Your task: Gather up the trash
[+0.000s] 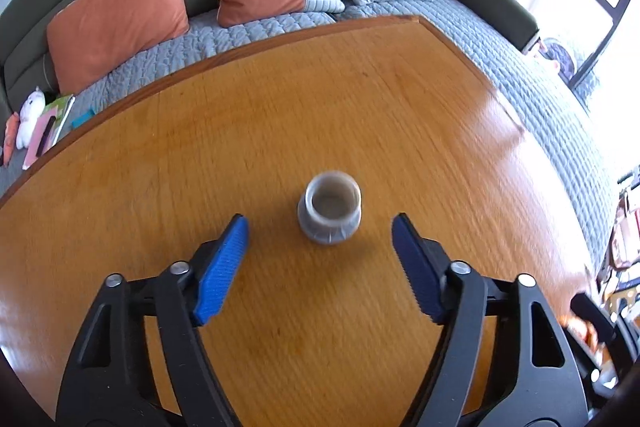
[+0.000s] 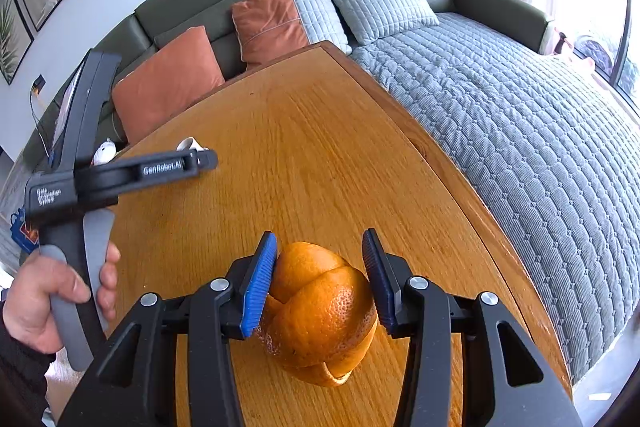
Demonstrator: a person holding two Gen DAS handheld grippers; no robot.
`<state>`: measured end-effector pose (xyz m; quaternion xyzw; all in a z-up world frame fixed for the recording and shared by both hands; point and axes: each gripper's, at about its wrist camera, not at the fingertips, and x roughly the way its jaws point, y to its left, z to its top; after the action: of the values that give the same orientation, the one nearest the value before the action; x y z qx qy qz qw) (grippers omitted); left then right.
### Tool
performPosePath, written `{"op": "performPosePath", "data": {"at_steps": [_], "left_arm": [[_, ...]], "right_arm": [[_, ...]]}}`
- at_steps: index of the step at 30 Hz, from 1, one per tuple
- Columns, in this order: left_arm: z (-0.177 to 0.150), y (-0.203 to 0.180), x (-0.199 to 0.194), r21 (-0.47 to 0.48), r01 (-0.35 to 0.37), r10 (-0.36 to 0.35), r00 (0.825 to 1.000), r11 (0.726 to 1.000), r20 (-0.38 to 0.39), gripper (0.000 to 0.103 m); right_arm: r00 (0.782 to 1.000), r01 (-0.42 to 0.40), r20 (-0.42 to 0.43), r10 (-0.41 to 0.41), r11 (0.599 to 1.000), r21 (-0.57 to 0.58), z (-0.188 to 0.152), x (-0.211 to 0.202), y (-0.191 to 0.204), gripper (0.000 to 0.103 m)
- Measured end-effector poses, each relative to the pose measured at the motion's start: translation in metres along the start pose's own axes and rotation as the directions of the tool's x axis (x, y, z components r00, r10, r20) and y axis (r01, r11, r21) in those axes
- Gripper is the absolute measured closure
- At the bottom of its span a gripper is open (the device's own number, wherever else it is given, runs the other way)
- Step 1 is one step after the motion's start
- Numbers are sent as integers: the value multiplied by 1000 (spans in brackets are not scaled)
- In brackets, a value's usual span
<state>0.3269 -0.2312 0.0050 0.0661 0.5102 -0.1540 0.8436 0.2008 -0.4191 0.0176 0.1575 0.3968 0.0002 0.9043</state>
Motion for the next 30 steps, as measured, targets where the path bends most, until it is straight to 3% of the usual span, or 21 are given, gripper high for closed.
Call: {"op": "performPosePath", "data": {"at_steps": [6, 9, 19, 30], "left_arm": [[6, -5, 3, 48, -12, 12, 1000, 999, 2, 70], [4, -7, 2, 69, -3, 3, 1000, 998, -2, 70], [-17, -9, -20, 90, 24, -25, 1000, 996, 3, 70], [-56, -4, -71, 88, 47, -50, 998, 995, 38, 70]], "right_arm": [[1000, 12, -9, -12, 1000, -2, 1, 1, 2, 63], [1000, 11, -10, -11, 1000, 2, 1, 1, 2, 70], [1000, 22, 0, -22, 1000, 14, 2, -5, 4, 74], [1000, -1, 31, 2, 1000, -24, -3, -45, 30, 82]]}}
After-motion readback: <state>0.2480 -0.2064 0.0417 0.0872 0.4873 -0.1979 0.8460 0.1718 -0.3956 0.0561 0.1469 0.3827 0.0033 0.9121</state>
